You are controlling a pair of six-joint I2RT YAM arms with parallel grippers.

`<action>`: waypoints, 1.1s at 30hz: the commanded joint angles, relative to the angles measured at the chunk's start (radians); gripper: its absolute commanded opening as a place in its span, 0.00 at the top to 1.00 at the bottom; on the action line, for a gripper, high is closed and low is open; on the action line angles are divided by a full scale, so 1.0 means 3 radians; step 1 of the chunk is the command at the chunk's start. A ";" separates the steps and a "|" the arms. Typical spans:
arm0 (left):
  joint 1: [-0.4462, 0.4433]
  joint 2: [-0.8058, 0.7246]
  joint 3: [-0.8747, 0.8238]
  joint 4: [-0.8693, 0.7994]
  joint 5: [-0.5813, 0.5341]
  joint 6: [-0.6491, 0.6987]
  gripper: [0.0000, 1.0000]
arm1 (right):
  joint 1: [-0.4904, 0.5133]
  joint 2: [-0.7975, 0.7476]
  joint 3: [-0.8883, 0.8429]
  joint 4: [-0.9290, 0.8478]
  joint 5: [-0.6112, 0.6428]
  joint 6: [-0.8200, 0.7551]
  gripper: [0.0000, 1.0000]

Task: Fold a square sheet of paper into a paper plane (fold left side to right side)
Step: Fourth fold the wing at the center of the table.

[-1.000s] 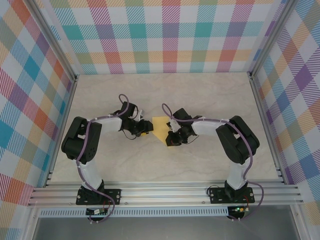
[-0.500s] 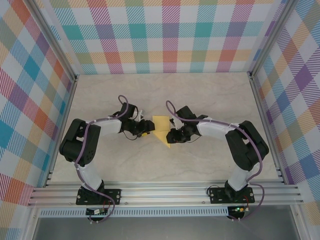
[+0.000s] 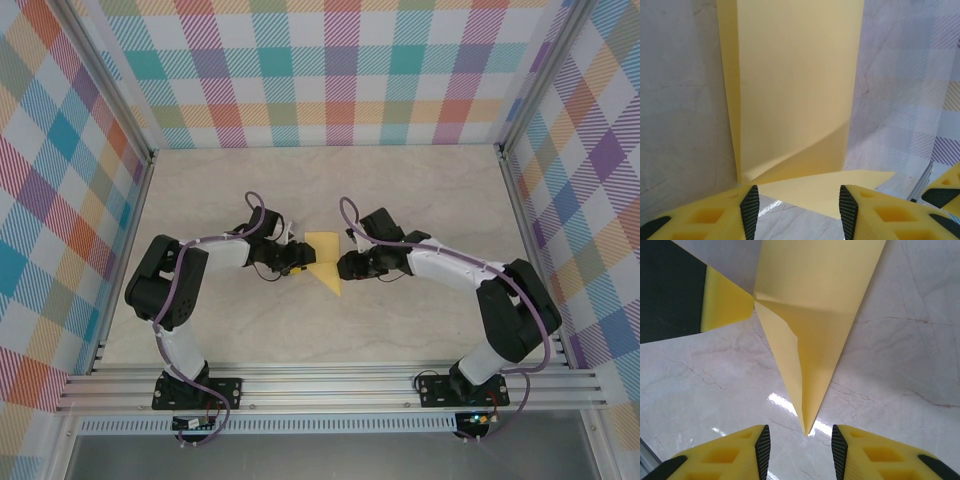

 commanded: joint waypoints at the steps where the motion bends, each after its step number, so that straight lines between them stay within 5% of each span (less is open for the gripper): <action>1: -0.0053 -0.0093 0.0030 -0.0078 -0.0110 0.0055 0.50 | 0.0036 -0.0040 -0.0082 0.0013 0.0083 -0.0074 0.59; 10: -0.0053 -0.0059 0.0007 -0.0081 -0.0130 0.0061 0.48 | 0.0096 0.0029 -0.0057 0.0015 0.0108 -0.0082 0.58; 23: -0.0055 0.0044 0.0112 0.0050 0.0024 -0.0015 0.64 | 0.0479 0.0015 -0.0008 0.0060 0.0401 -0.0226 0.58; 33: -0.0054 -0.0041 0.0145 0.0009 0.0062 -0.0024 0.66 | 0.0743 0.0351 0.0157 0.0311 0.0694 -0.0338 0.52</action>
